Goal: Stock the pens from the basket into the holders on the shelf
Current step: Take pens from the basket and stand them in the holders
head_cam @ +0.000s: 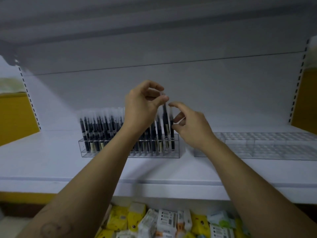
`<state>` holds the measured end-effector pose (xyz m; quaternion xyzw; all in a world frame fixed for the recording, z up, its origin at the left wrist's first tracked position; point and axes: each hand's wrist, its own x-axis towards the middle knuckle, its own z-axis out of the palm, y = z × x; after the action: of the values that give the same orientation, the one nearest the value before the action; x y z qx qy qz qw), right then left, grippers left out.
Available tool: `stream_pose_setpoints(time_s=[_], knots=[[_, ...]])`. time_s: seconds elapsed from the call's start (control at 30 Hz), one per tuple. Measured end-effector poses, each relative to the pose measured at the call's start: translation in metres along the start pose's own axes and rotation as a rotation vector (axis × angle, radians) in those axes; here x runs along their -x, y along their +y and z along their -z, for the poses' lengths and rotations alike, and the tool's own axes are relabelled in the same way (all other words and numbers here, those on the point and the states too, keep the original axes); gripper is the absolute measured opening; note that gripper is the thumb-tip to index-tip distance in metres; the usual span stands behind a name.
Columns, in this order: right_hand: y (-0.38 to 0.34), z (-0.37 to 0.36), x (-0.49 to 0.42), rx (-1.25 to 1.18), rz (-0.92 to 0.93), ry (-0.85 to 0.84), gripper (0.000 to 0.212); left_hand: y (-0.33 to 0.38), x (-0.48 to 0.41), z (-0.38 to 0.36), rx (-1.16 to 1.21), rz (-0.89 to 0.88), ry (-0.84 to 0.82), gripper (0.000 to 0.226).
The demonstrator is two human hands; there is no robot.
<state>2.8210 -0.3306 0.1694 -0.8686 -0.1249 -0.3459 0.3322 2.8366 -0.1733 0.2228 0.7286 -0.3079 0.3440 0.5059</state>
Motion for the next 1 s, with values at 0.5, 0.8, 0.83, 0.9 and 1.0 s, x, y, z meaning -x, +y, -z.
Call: stream_pose_setpoints(time_s=[0.5, 0.8, 0.83, 0.9, 1.0], knots=[[-0.003, 0.002, 0.010, 0.055, -0.069, -0.117, 0.079, -0.002, 0.010, 0.009, -0.019, 0.048, -0.001, 0.018], [-0.016, 0.006, 0.011, 0.103, -0.107, -0.164, 0.083, -0.013, 0.000, -0.015, -0.406, 0.062, -0.136, 0.019], [-0.017, 0.006, 0.012, 0.105, -0.111, -0.169, 0.084, -0.014, -0.001, -0.016, -0.443, 0.080, -0.172, 0.018], [-0.018, 0.006, 0.012, 0.109, -0.124, -0.173, 0.085, -0.016, -0.001, -0.016, -0.436, 0.108, -0.221, 0.016], [-0.019, 0.006, 0.013, 0.125, -0.127, -0.191, 0.086, -0.019, 0.003, -0.013, -0.436, 0.065, -0.187, 0.018]])
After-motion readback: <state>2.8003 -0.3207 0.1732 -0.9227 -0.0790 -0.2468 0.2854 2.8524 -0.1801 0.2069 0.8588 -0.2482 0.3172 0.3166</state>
